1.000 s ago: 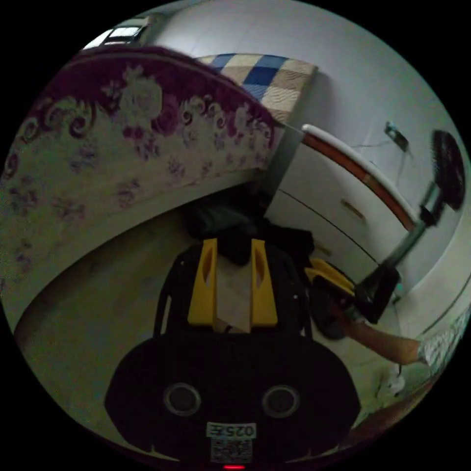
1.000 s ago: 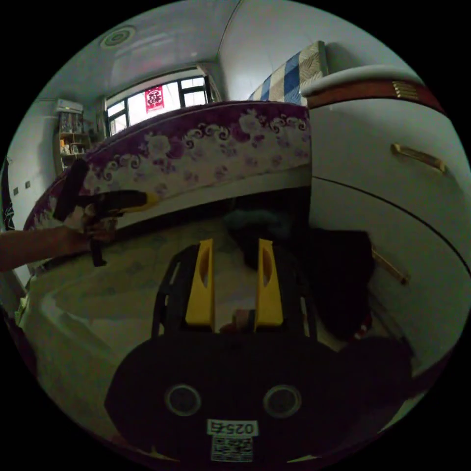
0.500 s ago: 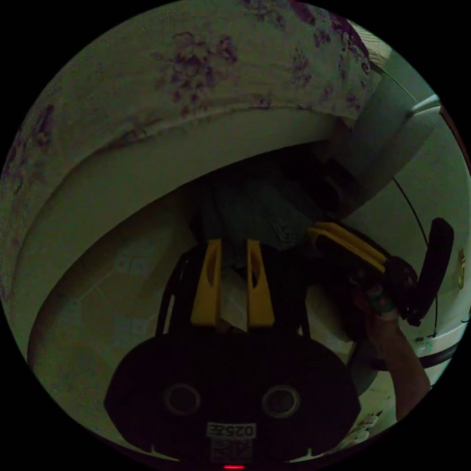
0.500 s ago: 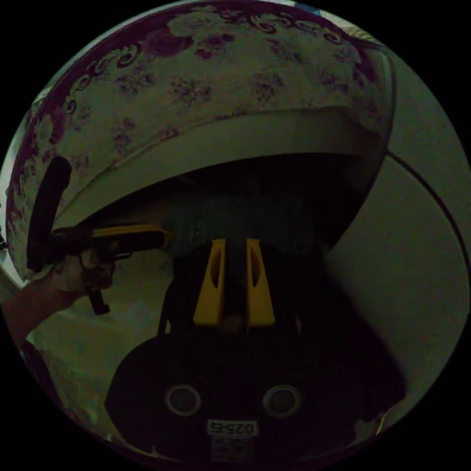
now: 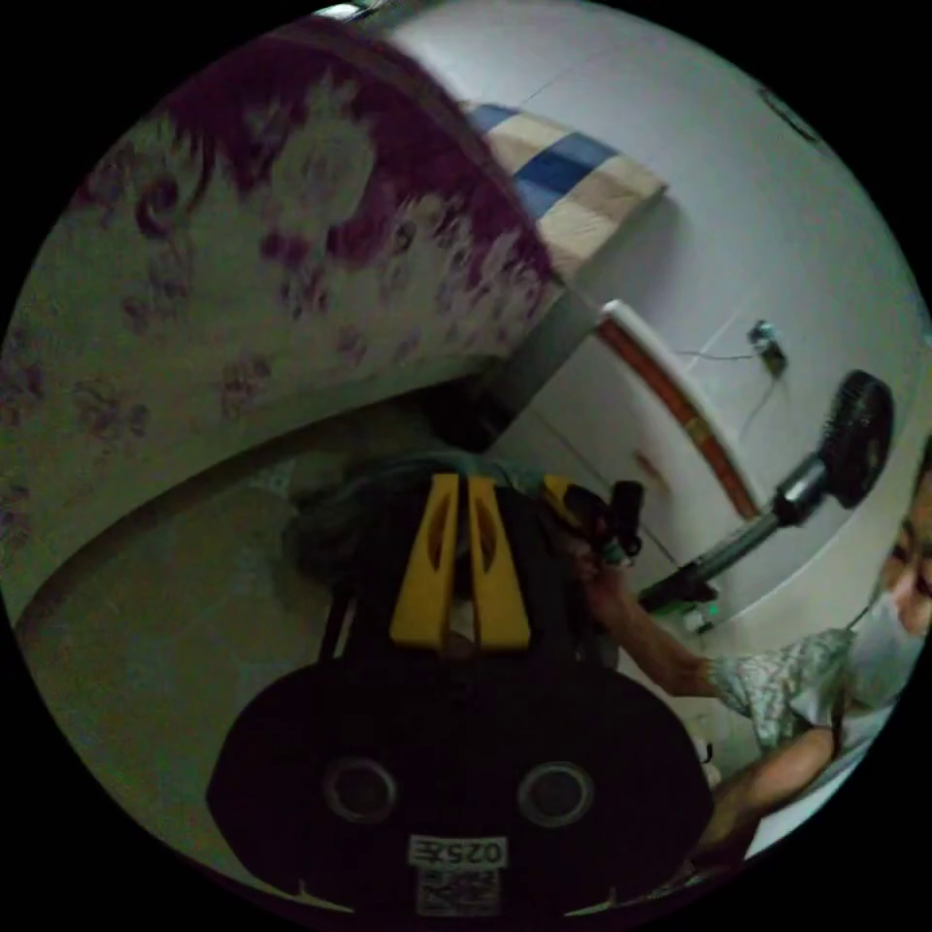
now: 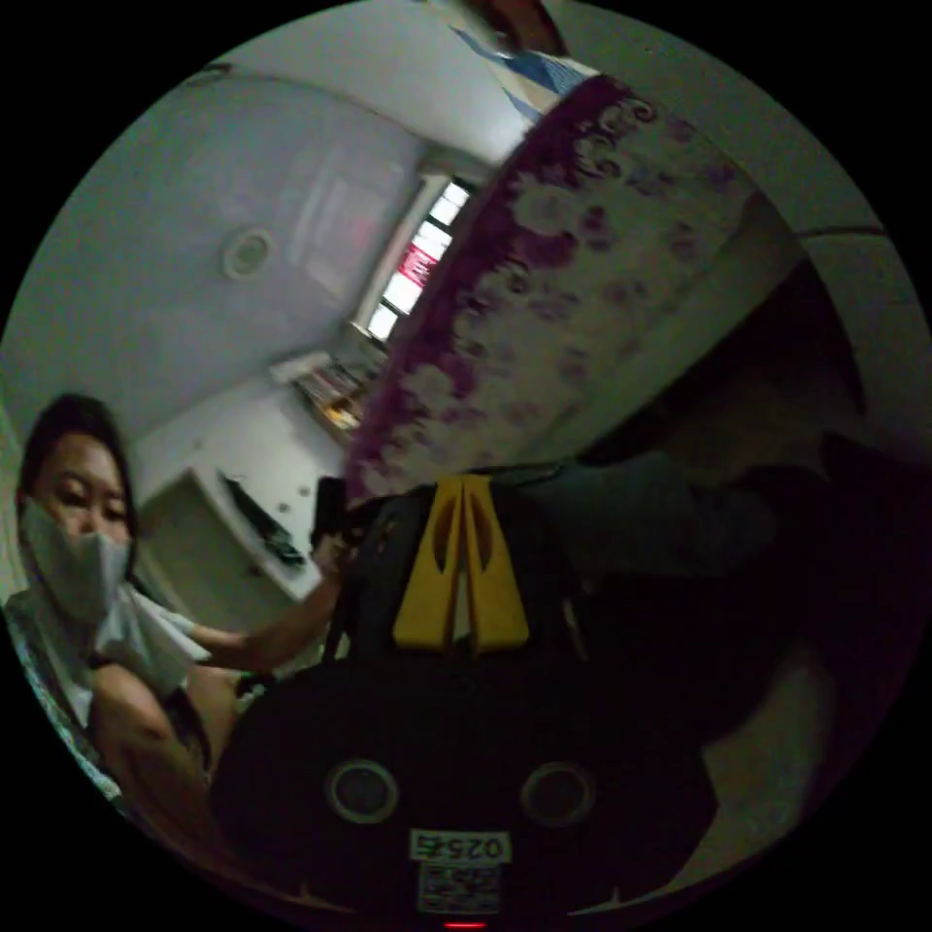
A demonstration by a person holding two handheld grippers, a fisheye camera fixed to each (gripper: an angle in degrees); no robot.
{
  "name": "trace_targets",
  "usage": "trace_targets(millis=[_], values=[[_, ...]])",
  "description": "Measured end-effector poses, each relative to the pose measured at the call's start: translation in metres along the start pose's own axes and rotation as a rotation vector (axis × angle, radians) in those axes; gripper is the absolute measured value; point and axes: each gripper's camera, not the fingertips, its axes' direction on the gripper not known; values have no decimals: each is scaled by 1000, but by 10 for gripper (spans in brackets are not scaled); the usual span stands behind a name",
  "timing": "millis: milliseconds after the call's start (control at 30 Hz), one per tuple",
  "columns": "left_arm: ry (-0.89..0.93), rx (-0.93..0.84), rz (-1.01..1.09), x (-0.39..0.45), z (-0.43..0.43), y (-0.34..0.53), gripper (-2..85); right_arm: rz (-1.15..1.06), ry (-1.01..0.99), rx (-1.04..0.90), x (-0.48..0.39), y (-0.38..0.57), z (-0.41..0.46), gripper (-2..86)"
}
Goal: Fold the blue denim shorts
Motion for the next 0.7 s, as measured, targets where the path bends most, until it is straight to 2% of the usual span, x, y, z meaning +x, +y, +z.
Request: trace_targets(millis=[67, 133, 200, 300, 367, 400, 433, 500, 600, 633, 700], values=[[50, 100, 49, 26, -72, 16, -9, -46, -157, 80, -45, -2, -11, -9], [78, 183, 188, 73, -158, 29, -9, -154, -276, 174, -113, -7, -27, -9], [65, 215, 269, 105, -208, 35, -9, -181, -335, 226, -154, -14, -39, -9], [206, 239, 296, 137, -274, 42, -10, -239, -490, 293, -222, -27, -67, -9], [278, 227, 340, 151, -310, 50, -10, -420, -431, 289, -282, -31, -89, -9], [270, 197, 353, 159, -333, 57, -10, -583, -304, 277, -330, -26, -98, -9], [229, 157, 359, 164, -359, 65, -9, -707, -164, 211, -374, -21, -97, -9], [142, 57, 307, 161, -399, 81, -9, -789, -37, 47, -421, -18, -76, -9], [-140, -67, 289, 154, -458, 127, -9, -839, 32, -230, -457, -16, -11, -9], [-214, -45, 294, 152, -484, 148, -9, -771, -121, -325, -461, -18, 8, -9], [-163, 88, 251, 138, -530, 176, -9, -695, -447, -271, -476, -19, 11, -9]])
